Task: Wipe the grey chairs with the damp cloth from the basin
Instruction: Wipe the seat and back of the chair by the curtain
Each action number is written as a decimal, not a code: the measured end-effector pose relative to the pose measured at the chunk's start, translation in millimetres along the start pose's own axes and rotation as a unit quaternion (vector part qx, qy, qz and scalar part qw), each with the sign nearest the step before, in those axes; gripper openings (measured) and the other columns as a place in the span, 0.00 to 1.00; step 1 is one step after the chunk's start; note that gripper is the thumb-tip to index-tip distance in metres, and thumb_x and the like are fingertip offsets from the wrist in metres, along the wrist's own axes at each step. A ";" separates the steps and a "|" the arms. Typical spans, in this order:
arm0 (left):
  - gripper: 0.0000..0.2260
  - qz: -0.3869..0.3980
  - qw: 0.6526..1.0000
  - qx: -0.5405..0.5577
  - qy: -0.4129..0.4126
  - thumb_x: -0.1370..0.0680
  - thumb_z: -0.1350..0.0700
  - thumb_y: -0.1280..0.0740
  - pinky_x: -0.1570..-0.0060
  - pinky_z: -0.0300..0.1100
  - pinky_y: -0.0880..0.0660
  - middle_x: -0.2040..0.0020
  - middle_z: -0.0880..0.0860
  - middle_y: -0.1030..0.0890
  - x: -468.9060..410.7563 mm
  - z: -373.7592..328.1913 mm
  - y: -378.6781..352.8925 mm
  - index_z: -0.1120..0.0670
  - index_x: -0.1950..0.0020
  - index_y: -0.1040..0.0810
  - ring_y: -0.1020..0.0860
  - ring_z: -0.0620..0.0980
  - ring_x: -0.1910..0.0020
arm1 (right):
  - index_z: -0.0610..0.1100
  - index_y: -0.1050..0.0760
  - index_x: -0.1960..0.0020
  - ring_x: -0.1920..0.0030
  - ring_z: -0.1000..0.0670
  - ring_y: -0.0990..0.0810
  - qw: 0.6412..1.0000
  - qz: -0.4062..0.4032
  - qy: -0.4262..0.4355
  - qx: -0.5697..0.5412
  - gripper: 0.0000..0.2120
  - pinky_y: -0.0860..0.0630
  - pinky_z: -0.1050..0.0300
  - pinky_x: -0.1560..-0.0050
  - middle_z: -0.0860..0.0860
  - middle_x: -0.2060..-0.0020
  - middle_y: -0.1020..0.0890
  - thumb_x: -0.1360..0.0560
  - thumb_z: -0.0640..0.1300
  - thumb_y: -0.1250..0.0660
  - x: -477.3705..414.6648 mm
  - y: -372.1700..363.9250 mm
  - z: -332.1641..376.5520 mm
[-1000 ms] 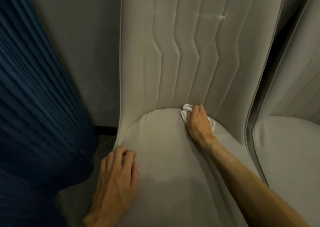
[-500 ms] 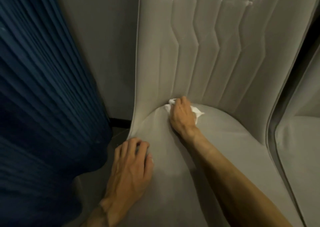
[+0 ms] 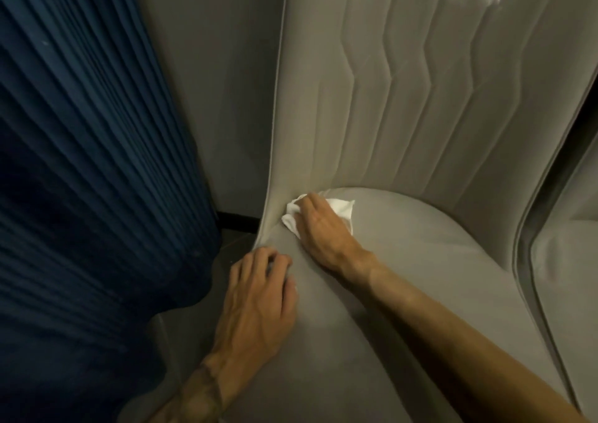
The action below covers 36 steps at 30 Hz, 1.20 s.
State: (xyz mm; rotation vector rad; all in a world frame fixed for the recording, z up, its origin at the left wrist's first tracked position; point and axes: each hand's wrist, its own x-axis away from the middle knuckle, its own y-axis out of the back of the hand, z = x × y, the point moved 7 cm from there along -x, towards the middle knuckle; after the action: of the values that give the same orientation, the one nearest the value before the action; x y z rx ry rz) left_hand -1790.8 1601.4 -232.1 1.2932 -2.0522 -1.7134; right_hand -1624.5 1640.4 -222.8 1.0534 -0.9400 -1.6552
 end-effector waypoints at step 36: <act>0.02 -0.001 0.998 -0.008 0.067 0.22 0.54 0.40 0.56 0.53 0.26 0.52 0.53 0.29 -0.9 6.5 7.3 0.51 0.53 0.32 0.29 0.53 0.54 | 0.36 0.26 0.44 0.44 0.41 0.26 0.986 -0.043 -0.024 -0.161 0.09 0.34 0.52 0.39 0.40 0.46 0.25 0.17 0.42 0.41 10.0 4.5 23.4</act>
State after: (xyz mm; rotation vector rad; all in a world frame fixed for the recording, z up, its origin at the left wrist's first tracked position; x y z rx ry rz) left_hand -1797.8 1606.4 -227.6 1.3667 -1.9601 -1.5930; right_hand -1647.0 1632.3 -213.0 0.8464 -0.6356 -1.8376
